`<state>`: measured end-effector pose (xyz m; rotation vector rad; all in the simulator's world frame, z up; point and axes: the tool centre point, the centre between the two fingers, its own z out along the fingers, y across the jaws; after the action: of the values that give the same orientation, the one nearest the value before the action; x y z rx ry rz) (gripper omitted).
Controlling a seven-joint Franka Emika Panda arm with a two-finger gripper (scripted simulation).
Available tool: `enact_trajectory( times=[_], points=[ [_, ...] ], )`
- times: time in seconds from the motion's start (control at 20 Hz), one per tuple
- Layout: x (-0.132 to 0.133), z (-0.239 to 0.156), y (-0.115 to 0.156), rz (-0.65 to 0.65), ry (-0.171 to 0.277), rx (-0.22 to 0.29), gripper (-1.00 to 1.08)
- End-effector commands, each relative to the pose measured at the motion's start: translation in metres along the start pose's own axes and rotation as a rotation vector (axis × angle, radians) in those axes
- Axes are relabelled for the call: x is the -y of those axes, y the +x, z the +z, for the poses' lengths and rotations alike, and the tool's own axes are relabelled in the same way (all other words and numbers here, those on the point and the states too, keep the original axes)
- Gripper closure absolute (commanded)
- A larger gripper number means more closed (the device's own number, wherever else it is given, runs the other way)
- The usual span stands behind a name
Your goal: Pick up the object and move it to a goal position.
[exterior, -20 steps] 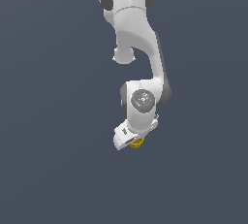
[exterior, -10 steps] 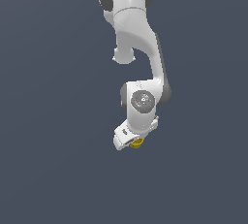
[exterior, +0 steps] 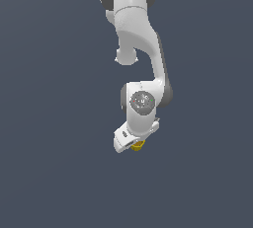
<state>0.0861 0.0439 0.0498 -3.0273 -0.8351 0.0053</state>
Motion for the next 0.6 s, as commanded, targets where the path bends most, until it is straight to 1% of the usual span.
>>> enact_trajectory(
  times=[0.0,0.2,0.55],
  points=[
    [-0.012,-0.007,-0.005,0.002,-0.002,-0.002,1.08],
    [-0.041,-0.024,-0.018,0.002,-0.002,-0.002,1.08],
    [-0.108,-0.061,-0.047,0.002,-0.001,-0.003,1.08]
  ],
)
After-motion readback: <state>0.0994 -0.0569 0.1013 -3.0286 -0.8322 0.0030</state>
